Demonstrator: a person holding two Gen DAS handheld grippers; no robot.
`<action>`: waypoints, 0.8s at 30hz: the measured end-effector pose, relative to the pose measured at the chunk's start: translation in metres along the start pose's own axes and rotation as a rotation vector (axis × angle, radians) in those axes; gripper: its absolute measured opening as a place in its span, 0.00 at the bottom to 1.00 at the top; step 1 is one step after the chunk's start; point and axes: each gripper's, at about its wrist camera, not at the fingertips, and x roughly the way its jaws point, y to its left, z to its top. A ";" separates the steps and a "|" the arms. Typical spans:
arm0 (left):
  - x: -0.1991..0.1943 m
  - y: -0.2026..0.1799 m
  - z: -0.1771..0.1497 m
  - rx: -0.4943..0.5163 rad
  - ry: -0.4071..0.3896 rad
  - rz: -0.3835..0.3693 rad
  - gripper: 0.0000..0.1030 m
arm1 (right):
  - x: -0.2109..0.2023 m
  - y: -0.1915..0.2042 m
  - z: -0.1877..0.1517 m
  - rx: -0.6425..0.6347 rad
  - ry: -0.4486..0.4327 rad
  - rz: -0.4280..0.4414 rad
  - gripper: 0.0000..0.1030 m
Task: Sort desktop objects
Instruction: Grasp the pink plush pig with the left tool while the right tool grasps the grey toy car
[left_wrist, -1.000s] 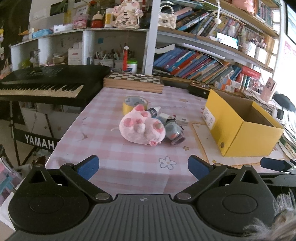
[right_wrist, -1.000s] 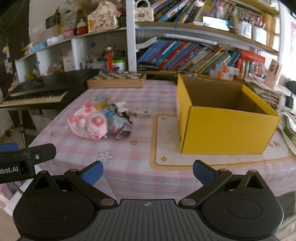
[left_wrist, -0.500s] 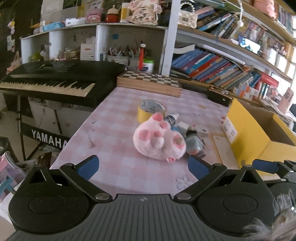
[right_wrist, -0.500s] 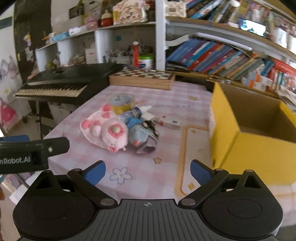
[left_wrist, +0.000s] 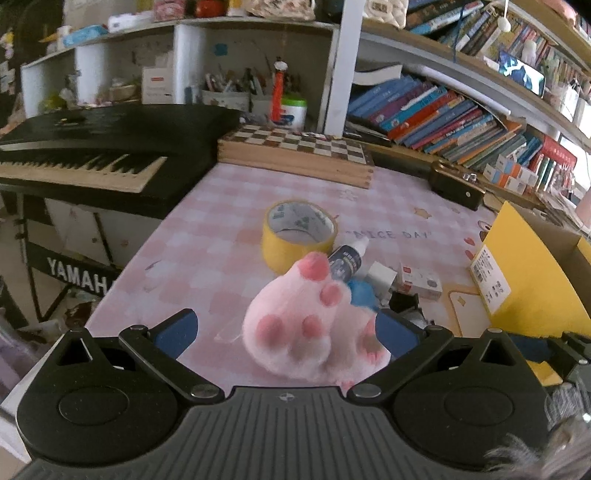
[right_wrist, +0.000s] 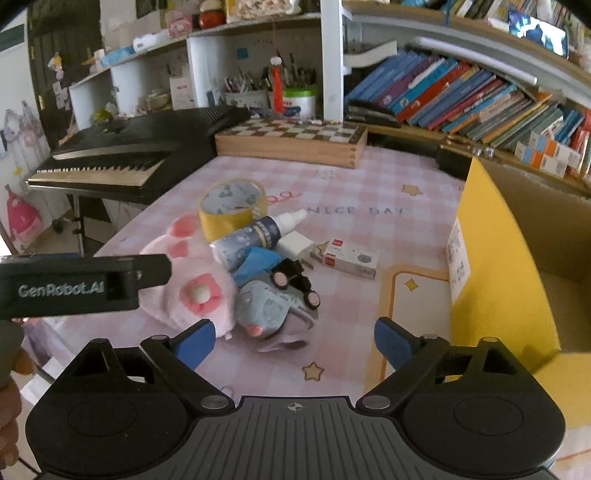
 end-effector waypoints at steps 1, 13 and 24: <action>0.006 -0.002 0.002 0.004 0.005 -0.005 1.00 | 0.004 -0.002 0.001 0.004 0.007 0.002 0.91; 0.060 0.001 0.004 -0.081 0.144 -0.098 0.88 | 0.040 -0.014 0.009 0.035 0.073 0.080 0.91; 0.021 0.048 0.004 -0.252 0.125 -0.018 0.76 | 0.056 -0.006 0.012 0.042 0.118 0.157 0.78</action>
